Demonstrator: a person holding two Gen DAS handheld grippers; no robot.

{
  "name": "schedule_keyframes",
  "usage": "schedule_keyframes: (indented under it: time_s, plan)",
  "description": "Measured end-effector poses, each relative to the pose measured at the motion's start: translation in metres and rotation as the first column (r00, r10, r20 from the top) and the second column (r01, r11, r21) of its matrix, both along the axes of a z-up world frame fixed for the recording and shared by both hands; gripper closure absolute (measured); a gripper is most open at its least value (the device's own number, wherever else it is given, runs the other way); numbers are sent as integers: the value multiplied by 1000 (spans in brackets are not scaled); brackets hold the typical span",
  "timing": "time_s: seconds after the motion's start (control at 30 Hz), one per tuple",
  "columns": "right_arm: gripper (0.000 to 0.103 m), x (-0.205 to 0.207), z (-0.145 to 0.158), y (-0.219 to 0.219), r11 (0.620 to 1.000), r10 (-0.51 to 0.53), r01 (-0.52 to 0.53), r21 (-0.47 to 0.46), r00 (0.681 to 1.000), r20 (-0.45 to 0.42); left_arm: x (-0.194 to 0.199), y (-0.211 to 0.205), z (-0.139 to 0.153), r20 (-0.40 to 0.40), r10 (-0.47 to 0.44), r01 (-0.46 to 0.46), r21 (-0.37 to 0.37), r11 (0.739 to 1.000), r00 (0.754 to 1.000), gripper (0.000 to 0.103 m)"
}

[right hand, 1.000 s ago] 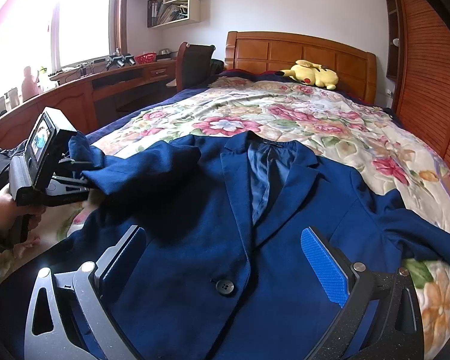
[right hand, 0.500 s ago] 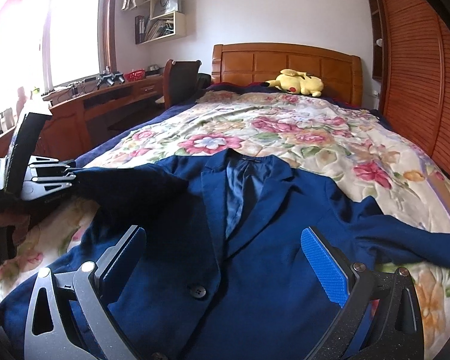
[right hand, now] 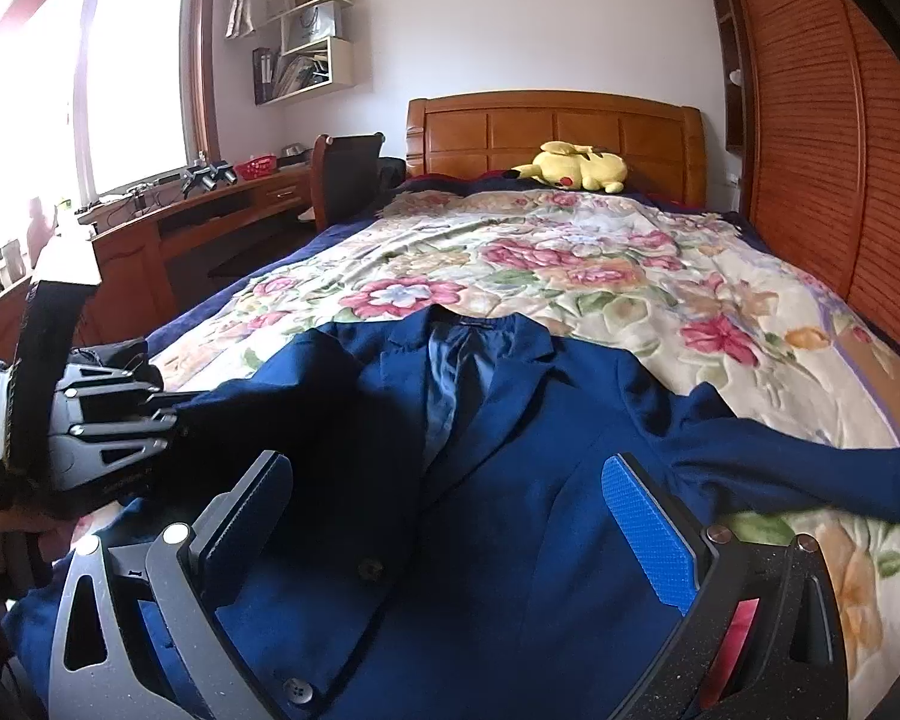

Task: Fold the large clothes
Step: 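Open the left gripper to release the folded side and withdraw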

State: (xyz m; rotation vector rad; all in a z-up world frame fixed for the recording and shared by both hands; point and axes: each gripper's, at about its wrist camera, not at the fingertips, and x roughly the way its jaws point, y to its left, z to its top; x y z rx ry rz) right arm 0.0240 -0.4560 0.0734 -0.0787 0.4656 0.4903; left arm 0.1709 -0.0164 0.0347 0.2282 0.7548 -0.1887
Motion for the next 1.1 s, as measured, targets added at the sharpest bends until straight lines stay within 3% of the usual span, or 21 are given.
schedule_keyframes:
  time_s: [0.03, 0.1, 0.23, 0.3, 0.37, 0.47, 0.7, 1.1]
  plan:
    - [0, 0, 0, 1, 1000, 0, 0, -2, 1000, -1, -4, 4, 1, 2, 1, -1, -21, 1000, 1000, 78]
    - [0, 0, 0, 4, 1000, 5, -5, -7, 1000, -3, -13, 8, 3, 15, 3, -2, -46, 999, 1000, 60]
    - [0, 1, 0, 8, 1000, 17, -18, -20, 1000, -5, -36, 19, 6, 55, 2, 2, -76, 997, 998, 54]
    - [0, 0, -1, 10, 999, 29, -29, -23, 1000, -10, -51, 28, 7, 85, 13, -4, -102, 995, 996, 30]
    - [0, 0, -2, 13, 999, 43, -44, -21, 999, -16, -65, 40, 8, 108, 28, -11, -154, 988, 994, 24]
    - [0, 3, -2, 15, 998, 65, -65, -4, 998, -27, -78, 59, 9, 122, 56, -29, -207, 978, 991, 22]
    - [3, 1, -6, 22, 995, 92, -91, 46, 995, -36, -92, 95, 5, 151, 107, -71, -225, 972, 983, 21]
    - [10, -2, -7, 104, 967, 244, -246, -73, 969, -25, -99, 156, -17, 127, 158, -128, -218, 967, 979, 21]
